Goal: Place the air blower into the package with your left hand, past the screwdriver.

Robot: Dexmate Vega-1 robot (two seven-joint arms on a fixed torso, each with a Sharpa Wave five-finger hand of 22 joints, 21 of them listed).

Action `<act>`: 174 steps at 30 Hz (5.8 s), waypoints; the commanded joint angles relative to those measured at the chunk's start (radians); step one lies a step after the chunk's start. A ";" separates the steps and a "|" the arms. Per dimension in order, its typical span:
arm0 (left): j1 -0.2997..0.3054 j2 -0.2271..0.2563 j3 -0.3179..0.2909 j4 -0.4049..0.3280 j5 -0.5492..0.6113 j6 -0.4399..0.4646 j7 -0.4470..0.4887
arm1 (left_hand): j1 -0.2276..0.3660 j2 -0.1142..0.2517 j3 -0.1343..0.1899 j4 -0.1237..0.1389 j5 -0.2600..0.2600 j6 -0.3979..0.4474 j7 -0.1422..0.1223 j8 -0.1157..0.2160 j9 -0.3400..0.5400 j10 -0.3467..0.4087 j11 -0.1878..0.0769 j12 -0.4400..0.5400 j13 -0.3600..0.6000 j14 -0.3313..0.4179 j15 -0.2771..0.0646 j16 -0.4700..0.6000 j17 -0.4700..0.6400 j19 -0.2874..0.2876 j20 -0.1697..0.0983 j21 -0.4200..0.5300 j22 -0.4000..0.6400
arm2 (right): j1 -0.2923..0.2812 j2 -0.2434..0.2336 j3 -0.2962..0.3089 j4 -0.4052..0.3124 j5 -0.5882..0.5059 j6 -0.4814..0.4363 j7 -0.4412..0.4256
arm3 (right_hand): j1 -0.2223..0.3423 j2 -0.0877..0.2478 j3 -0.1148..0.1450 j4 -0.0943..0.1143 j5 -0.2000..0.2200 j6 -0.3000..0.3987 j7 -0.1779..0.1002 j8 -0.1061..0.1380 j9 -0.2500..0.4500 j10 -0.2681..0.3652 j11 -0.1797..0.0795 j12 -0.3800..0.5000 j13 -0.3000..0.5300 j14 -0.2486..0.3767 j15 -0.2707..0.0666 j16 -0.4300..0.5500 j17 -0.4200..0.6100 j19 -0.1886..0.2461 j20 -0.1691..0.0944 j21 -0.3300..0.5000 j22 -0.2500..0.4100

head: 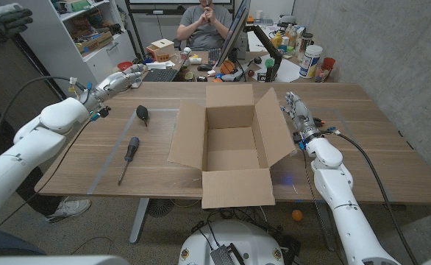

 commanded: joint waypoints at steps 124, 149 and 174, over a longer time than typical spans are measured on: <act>-0.705 0.004 0.611 0.152 1.657 -0.041 0.310 | 0.287 -0.292 -0.532 -0.296 0.193 -0.366 0.054 0.035 0.025 -0.278 -0.004 0.001 0.020 -0.176 -0.008 0.001 0.006 -0.007 -0.025 -0.033 -0.009 | 0.244 -0.061 -0.136 0.289 -0.143 0.143 -0.155 | -0.019 0.074 -0.002 -0.003 -0.001 0.019 -0.003 0.008 0.003 0.009 0.003 0.004 0.002 0.001 -0.014 0.005 0.000 0.034 -0.044 -0.061 0.003; -0.691 0.058 0.686 0.063 1.848 -0.100 0.279 | 0.322 -0.291 -0.616 -0.300 0.229 -0.395 0.072 0.030 0.026 -0.327 0.014 -0.002 0.021 -0.214 0.004 -0.002 0.007 -0.046 -0.035 -0.035 -0.008 | 0.222 -0.062 -0.137 0.273 -0.139 0.137 -0.177 | -0.020 0.074 -0.002 -0.003 0.000 0.026 -0.004 0.010 0.003 0.015 0.002 0.005 0.002 0.009 -0.014 0.006 -0.001 0.042 -0.045 -0.072 0.004; -0.683 0.042 0.746 0.140 1.978 0.009 0.310 | 0.361 -0.281 -0.659 -0.303 0.257 -0.394 0.088 0.034 0.026 -0.331 0.036 0.004 0.021 -0.210 0.012 0.003 0.006 -0.048 -0.022 -0.030 -0.007 | 0.192 -0.060 -0.137 0.238 -0.142 0.123 -0.184 | -0.021 0.072 -0.004 -0.002 0.000 0.024 -0.005 0.008 0.003 0.014 0.001 0.004 0.002 0.009 -0.014 0.005 -0.001 0.047 -0.045 -0.081 0.004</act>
